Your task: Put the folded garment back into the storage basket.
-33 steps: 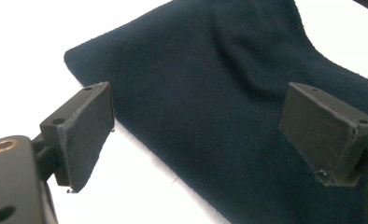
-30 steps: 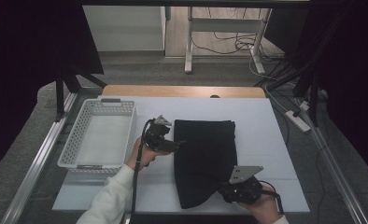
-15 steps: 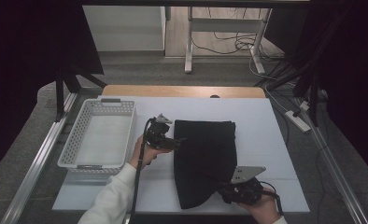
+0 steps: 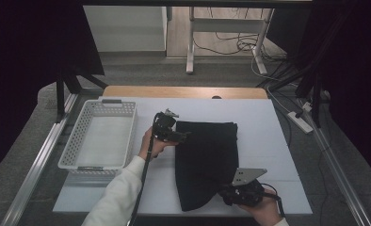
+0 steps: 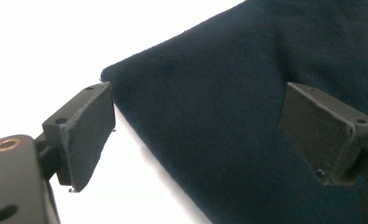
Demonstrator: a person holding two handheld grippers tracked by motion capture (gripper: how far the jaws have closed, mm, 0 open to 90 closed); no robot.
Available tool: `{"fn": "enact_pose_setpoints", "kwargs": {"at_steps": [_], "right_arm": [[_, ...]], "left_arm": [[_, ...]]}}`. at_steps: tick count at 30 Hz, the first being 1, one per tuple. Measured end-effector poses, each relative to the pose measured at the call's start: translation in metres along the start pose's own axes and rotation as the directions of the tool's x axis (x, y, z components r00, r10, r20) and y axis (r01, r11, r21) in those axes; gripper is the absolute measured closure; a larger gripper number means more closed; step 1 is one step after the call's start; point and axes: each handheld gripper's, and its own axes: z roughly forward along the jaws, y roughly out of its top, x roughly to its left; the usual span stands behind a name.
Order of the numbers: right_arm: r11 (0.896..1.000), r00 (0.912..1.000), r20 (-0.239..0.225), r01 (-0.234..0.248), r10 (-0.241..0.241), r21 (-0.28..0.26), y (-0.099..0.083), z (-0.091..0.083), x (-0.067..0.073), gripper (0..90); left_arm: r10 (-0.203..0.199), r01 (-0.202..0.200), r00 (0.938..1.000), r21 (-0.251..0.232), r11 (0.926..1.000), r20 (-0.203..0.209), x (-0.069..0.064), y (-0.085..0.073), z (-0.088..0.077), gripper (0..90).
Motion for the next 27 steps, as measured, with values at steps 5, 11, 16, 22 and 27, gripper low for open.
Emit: {"fn": "enact_pose_setpoints", "kwargs": {"at_steps": [5,11,16,22,27], "right_arm": [[1.0,1.0,0.003,0.007,-0.007,0.006,0.0,0.001,0.001,77.8],[1.0,0.9999,0.003,0.014,-0.014,0.014,0.0,0.002,0.001,77.8],[1.0,0.9999,0.001,0.012,-0.012,0.017,-0.001,0.003,0.001,77.7],[1.0,0.9999,0.004,0.013,-0.013,0.019,-0.001,0.004,0.001,77.6],[1.0,0.9999,-0.002,0.012,-0.012,0.027,-0.002,0.006,0.0,77.6]], "left_arm": [[-0.013,0.014,0.9995,0.04,0.9991,-0.027,0.007,0.013,0.013,10.7],[-0.025,0.027,0.9991,0.062,0.9977,-0.035,0.014,0.018,0.024,10.5],[-0.034,0.037,0.9984,0.076,0.9964,-0.044,0.02,0.021,0.032,10.8],[-0.041,0.047,0.9975,0.109,0.9929,-0.057,0.029,0.022,0.046,10.9],[-0.028,0.035,0.9983,0.137,0.99,-0.05,0.029,0.022,0.055,10.6]]}}
